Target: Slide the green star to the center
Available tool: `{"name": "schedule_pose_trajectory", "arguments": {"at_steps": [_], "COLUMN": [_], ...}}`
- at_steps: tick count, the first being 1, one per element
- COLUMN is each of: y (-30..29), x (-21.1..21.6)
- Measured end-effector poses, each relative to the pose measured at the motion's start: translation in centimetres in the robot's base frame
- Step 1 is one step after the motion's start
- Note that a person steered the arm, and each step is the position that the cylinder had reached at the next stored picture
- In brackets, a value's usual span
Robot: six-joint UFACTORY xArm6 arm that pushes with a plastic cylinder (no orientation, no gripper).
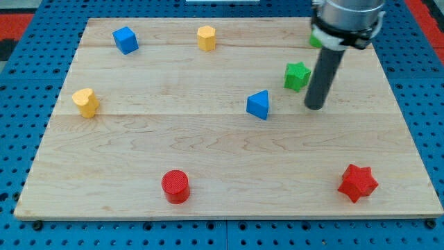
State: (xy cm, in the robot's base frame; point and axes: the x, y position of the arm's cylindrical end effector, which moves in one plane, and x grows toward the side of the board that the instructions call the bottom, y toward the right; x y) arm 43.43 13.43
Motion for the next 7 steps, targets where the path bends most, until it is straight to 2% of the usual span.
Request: {"name": "schedule_pose_trajectory", "arguments": {"at_steps": [1,2,3,4,5,6,7], "y": [-7.7,-16.0,-10.8,-1.7,4.5,-0.4,-2.4], "x": [4.0,1.9,-0.2,-0.5,-0.6,-0.6,-2.4]}}
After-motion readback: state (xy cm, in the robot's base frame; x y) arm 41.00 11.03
